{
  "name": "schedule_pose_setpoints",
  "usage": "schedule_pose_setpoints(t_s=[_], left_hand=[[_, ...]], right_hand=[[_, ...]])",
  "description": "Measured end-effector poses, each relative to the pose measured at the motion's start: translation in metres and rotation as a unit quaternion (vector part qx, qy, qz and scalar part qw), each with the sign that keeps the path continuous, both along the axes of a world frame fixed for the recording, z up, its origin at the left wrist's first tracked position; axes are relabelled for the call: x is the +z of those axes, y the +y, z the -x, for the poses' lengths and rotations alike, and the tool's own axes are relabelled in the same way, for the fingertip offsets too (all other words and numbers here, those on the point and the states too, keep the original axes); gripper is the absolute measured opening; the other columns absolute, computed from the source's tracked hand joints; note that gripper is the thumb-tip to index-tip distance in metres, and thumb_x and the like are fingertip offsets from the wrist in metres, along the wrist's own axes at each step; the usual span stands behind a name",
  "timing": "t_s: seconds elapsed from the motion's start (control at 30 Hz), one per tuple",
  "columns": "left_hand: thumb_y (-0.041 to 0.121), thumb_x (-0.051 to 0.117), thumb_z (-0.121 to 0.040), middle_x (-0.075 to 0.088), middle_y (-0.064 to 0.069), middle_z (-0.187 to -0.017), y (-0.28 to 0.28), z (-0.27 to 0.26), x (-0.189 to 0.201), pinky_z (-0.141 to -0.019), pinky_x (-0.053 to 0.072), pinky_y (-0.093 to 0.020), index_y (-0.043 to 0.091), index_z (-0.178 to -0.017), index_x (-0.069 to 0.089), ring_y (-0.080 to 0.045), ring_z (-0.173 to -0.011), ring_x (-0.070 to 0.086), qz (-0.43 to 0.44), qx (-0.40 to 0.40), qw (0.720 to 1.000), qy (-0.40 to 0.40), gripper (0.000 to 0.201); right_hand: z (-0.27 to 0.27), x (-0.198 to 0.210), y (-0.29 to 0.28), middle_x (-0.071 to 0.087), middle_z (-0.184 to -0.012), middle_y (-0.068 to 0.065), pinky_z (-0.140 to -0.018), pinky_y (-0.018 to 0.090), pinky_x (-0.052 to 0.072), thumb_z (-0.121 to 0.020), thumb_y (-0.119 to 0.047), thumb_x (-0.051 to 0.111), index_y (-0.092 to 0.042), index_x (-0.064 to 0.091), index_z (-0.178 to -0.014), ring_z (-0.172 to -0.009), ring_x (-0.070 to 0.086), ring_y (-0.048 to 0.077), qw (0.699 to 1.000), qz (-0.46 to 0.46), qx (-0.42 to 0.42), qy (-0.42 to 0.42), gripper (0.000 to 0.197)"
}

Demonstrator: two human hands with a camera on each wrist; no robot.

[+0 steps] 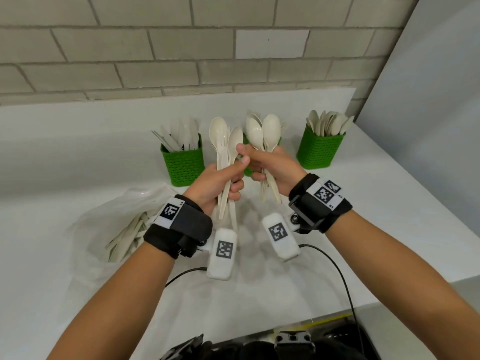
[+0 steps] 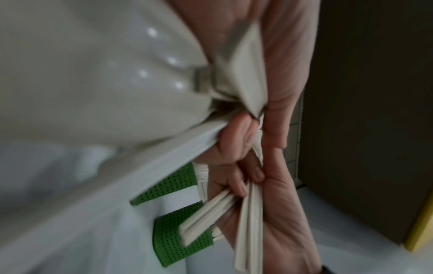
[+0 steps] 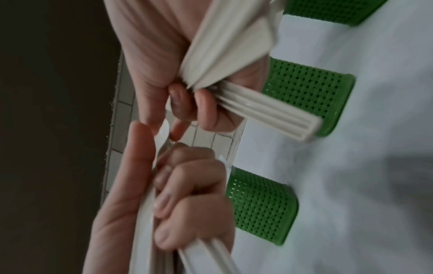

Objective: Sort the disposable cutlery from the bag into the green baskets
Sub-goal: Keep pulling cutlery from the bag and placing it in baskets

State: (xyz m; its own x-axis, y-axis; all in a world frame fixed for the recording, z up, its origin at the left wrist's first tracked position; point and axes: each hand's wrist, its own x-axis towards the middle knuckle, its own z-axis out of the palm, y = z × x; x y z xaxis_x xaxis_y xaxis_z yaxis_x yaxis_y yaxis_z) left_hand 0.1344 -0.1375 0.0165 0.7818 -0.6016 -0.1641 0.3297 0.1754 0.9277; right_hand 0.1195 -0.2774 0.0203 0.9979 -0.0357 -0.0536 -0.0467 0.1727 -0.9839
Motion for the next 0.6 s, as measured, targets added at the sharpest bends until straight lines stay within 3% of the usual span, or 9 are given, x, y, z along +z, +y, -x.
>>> schedule_pose_setpoints(t_s=[0.13, 0.2, 0.27, 0.33, 0.43, 0.5, 0.6], left_hand=[[0.023, 0.055, -0.091, 0.036, 0.006, -0.052, -0.023, 0.004, 0.008, -0.039, 0.024, -0.014, 0.015, -0.080, 0.056, -0.005, -0.042, 0.032, -0.028, -0.017, 0.999, -0.020, 0.014], [0.024, 0.055, -0.091, 0.037, 0.004, -0.056, -0.037, 0.006, 0.011, -0.038, 0.025, -0.014, 0.018, -0.077, 0.059, -0.005, -0.042, 0.032, -0.024, -0.012, 1.000, -0.016, 0.016], [0.024, 0.056, -0.091, 0.039, 0.003, -0.061, -0.049, 0.008, 0.013, -0.038, 0.026, -0.015, 0.018, -0.083, 0.063, -0.006, -0.043, 0.033, -0.023, -0.005, 1.000, -0.020, 0.012], [0.024, 0.057, -0.091, 0.042, 0.001, -0.065, -0.061, 0.010, 0.013, -0.039, 0.027, -0.015, 0.017, -0.085, 0.060, -0.007, -0.044, 0.034, -0.035, 0.007, 0.998, -0.048, 0.009], [0.025, 0.055, -0.092, 0.038, 0.000, -0.064, -0.080, 0.012, 0.013, -0.042, 0.027, -0.017, 0.018, -0.082, 0.052, -0.008, -0.045, 0.034, -0.094, 0.016, 0.988, -0.118, 0.013], [0.027, 0.054, -0.093, 0.035, 0.000, -0.062, -0.093, 0.015, 0.013, -0.042, 0.028, -0.018, 0.020, -0.086, 0.051, -0.007, -0.044, 0.033, -0.132, 0.010, 0.979, -0.153, 0.010], [0.030, 0.055, -0.092, 0.036, 0.002, -0.059, -0.106, 0.018, 0.013, -0.041, 0.028, -0.017, 0.022, -0.093, 0.054, -0.006, -0.042, 0.033, -0.157, 0.001, 0.975, -0.159, 0.009]], right_hand=[[0.003, 0.008, -0.017, 0.056, -0.075, 0.011, -0.041, 0.017, 0.033, -0.082, -0.024, 0.070, -0.005, 0.059, -0.092, -0.059, 0.050, 0.017, 1.000, 0.012, -0.009, -0.005, 0.024], [0.005, 0.018, -0.028, 0.053, -0.057, -0.002, -0.043, 0.018, 0.040, -0.092, -0.019, 0.058, -0.008, 0.054, -0.078, -0.048, 0.050, 0.007, 0.998, -0.015, -0.053, -0.011, 0.018], [0.001, 0.025, -0.045, 0.043, -0.049, -0.009, -0.047, 0.019, 0.039, -0.097, -0.021, 0.051, -0.015, 0.049, -0.071, -0.044, 0.043, 0.004, 0.994, -0.033, -0.098, -0.021, 0.026], [-0.002, 0.028, -0.059, 0.051, -0.060, -0.002, -0.058, 0.026, 0.046, -0.097, -0.024, 0.050, -0.011, 0.053, -0.078, -0.057, 0.052, 0.013, 0.992, -0.035, -0.116, -0.027, 0.023], [-0.002, 0.027, -0.068, 0.062, -0.093, 0.016, -0.081, 0.038, 0.053, -0.098, -0.031, 0.046, 0.002, 0.057, -0.110, -0.086, 0.063, 0.026, 0.989, -0.096, -0.110, 0.005, 0.037], [-0.002, 0.023, -0.072, 0.063, -0.101, 0.017, -0.080, 0.034, 0.055, -0.098, -0.034, 0.043, 0.004, 0.052, -0.123, -0.091, 0.064, 0.024, 0.985, -0.137, -0.102, 0.023, 0.046], [-0.001, 0.016, -0.080, 0.066, -0.090, 0.009, -0.069, 0.027, 0.055, -0.097, -0.041, 0.041, -0.003, 0.057, -0.112, -0.084, 0.065, 0.016, 0.983, -0.161, -0.084, 0.032, 0.044]])
